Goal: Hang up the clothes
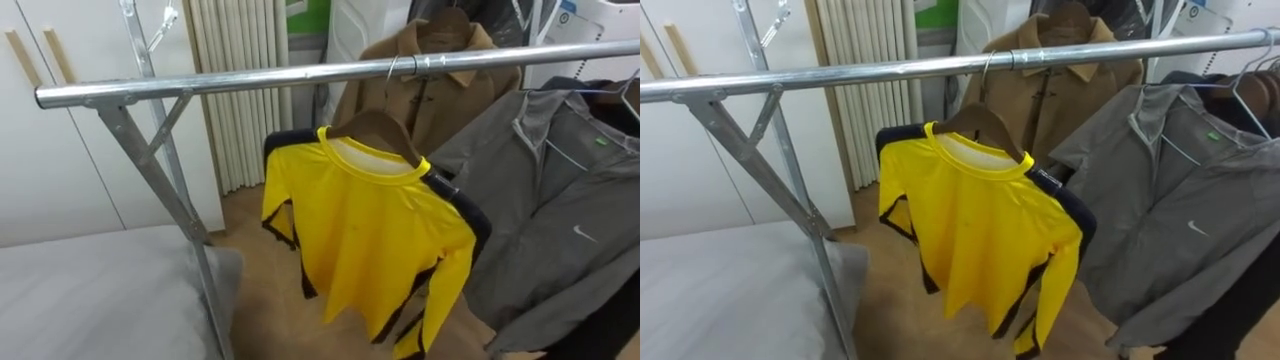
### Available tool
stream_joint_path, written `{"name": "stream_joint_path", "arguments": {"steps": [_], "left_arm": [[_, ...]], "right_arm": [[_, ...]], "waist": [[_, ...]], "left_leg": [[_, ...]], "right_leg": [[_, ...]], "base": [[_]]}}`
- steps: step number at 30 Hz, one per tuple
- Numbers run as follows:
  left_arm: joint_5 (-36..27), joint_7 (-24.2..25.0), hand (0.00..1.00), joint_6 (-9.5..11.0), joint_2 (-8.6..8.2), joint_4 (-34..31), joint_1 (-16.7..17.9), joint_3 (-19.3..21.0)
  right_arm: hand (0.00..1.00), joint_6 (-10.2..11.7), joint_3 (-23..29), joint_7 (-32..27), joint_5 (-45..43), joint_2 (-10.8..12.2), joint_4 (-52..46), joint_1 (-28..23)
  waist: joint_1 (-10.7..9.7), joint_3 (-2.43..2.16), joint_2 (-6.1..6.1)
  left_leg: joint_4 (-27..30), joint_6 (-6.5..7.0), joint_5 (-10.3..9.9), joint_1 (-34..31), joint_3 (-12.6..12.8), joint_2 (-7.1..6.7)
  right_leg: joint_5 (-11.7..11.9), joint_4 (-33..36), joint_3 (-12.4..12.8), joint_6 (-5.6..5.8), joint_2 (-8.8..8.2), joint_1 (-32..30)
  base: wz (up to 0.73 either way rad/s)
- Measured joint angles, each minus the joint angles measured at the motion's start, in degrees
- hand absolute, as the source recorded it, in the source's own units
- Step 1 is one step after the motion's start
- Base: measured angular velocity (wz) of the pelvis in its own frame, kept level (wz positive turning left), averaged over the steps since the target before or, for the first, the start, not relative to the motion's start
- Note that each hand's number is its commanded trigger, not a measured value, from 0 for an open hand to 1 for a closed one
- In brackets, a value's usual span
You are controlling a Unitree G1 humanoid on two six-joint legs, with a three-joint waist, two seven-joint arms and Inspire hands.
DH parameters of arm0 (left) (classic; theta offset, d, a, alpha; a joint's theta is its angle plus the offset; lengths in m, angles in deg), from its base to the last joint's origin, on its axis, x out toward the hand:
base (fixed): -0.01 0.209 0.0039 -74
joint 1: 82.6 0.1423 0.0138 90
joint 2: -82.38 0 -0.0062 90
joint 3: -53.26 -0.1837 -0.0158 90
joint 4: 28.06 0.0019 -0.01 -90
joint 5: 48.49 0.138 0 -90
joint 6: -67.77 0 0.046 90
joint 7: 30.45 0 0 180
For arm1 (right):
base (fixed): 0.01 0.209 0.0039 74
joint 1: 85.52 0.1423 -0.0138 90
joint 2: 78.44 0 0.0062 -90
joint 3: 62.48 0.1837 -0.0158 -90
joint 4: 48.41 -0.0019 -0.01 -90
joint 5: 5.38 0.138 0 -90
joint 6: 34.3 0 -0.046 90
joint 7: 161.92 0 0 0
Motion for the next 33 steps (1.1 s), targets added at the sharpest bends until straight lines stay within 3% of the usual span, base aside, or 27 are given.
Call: {"name": "stream_joint_path", "arguments": {"steps": [1,6,9,11,12,13,14,15,16,17,18,20,25,29,31,33], "left_arm": [[0.0,0.0,0.00,0.0,0.03,0.0,-0.1,0.0],[0.1,-0.1,0.00,0.1,0.22,0.0,-1.0,0.2],[0.1,-0.2,0.00,0.1,0.23,0.0,-1.7,0.0],[0.1,-0.1,0.00,0.1,-0.45,-0.2,-2.7,0.0],[0.1,0.0,0.00,0.1,-0.62,-0.2,-2.8,0.0],[0.1,0.2,0.00,-0.2,-1.02,-0.6,-2.8,0.0],[0.1,0.7,0.00,-0.3,-1.24,-1.1,-2.9,0.0],[0.1,1.0,0.00,-0.5,-1.27,-1.3,-2.9,0.0],[0.1,1.4,0.00,-1.0,-1.25,-1.1,-2.9,0.0],[0.0,1.6,0.00,-2.0,-1.00,-0.5,-2.6,-0.1],[0.0,1.6,0.00,-2.6,-0.75,-0.1,-2.4,-0.1],[-0.1,1.6,0.00,-5.8,0.53,1.5,-1.3,-0.1],[-1.5,1.6,0.00,-6.4,0.51,2.9,-0.8,0.6],[-1.4,1.6,0.00,-7.9,0.72,3.4,-0.8,0.8],[-1.4,1.6,0.00,-8.3,0.83,3.5,-0.9,1.2],[-1.5,1.6,0.00,-8.4,0.92,3.4,-1.2,1.2]], "right_arm": [[0.00,0.0,-0.1,0.0,-0.7,-0.2,0.0,0.2],[0.00,-0.6,0.0,-1.4,-7.9,-0.9,0.3,2.2],[0.00,-2.1,-0.9,-2.7,-10.9,-0.5,1.1,3.3],[0.00,-3.5,-0.7,-3.4,-11.5,0.2,1.8,3.6],[0.00,-3.5,-0.7,-3.6,-11.9,0.1,2.0,3.7],[0.00,-3.5,-0.6,-3.9,-13.0,0.1,2.2,3.7],[0.00,-3.6,-0.5,-4.1,-14.0,0.1,2.6,3.8],[0.00,-3.7,-0.2,-4.2,-14.9,0.1,2.6,3.9],[0.00,-4.0,0.0,-4.4,-15.6,0.0,2.5,3.9],[0.00,-4.5,0.0,-4.6,-15.8,-0.2,2.5,3.8],[0.00,-4.6,-0.1,-4.8,-15.8,-0.3,2.5,3.8],[0.00,-4.7,-0.4,-5.2,-15.8,-0.8,2.3,4.0],[0.00,-4.5,0.4,-5.3,-15.8,-0.7,2.4,5.3],[0.00,-4.3,0.4,-4.2,-15.9,-0.8,2.3,6.7],[0.00,-4.3,0.2,-3.7,-16.0,-0.8,2.2,6.6],[0.00,-4.4,-0.4,-3.7,-16.1,-1.1,2.0,6.7]], "waist": [[0.0,-0.17,0.31],[0.8,-0.12,-0.06],[0.8,-0.14,-0.03],[1.2,-0.12,-0.29],[1.2,-0.16,-0.45],[1.2,-0.12,-0.62],[1.2,-0.23,-0.86],[1.1,-0.32,-1.07],[1.2,-0.22,-1.26],[1.4,0.14,-1.51],[1.4,0.15,-1.44],[1.4,0.28,-0.86],[1.6,0.50,-0.69],[3.1,0.54,-0.43],[4.1,0.57,-0.77],[4.5,0.41,-0.69]], "left_leg": [[0.0,-0.04,0.0,-0.4,0.0,0.06],[2.6,-0.41,0.2,-3.7,-2.3,0.62],[3.1,-1.65,1.1,-6.1,-1.9,1.27],[3.3,-2.41,2.5,-7.7,2.5,2.10],[3.2,-2.49,3.2,-8.0,3.1,2.12],[2.9,-2.55,4.6,-8.8,4.5,2.12],[2.5,-2.53,5.8,-9.5,7.1,2.21],[2.6,-2.46,6.3,-9.5,9.3,2.38],[5.0,-1.75,6.1,-9.7,14.4,3.19],[8.8,-0.16,4.9,-9.6,18.4,4.12],[10.5,0.01,4.4,-9.4,19.8,4.61],[14.8,0.18,2.6,-9.0,22.3,5.96],[12.7,-0.71,1.9,-4.3,23.6,5.20],[3.1,-1.20,1.8,-1.0,23.8,2.60],[2.1,-1.53,1.6,-0.9,24.0,2.81],[1.8,-2.90,0.7,-1.5,23.7,2.91]], "right_leg": [[0.0,0.0,-0.3,-0.10,-0.06,-0.2],[-0.1,-0.4,-4.2,-0.59,-0.90,-0.7],[-0.7,-1.4,-9.3,-0.84,-1.98,0.0],[-2.1,-1.6,-14.5,-0.99,-2.76,1.2],[-2.3,-1.9,-15.8,-0.99,-3.21,1.7],[-2.7,-2.5,-18.7,-0.86,-3.82,2.5],[-3.3,-3.1,-22.3,-0.92,-4.38,3.2],[-3.8,-3.4,-24.2,-1.14,-4.82,3.3],[-4.9,-3.2,-28.1,-1.39,-5.63,3.9],[-5.8,-3.0,-31.5,-1.18,-6.08,5.1],[-6.2,-3.0,-33.1,-1.11,-6.16,5.7],[-7.5,-2.9,-39.6,-0.92,-6.13,7.1],[-8.4,-2.8,-50.2,-0.05,-5.85,8.5],[-8.5,0.5,-53.2,-0.01,-6.16,8.0],[-8.5,2.5,-53.5,-0.01,-7.23,7.7],[-8.5,4.0,-53.5,-0.01,-8.13,7.0]], "base": [[0.09],[0.34],[0.90],[1.20],[1.21],[1.39],[1.46],[1.55],[1.53],[1.50],[1.42],[1.36],[1.25],[0.66],[0.32],[0.18]]}}
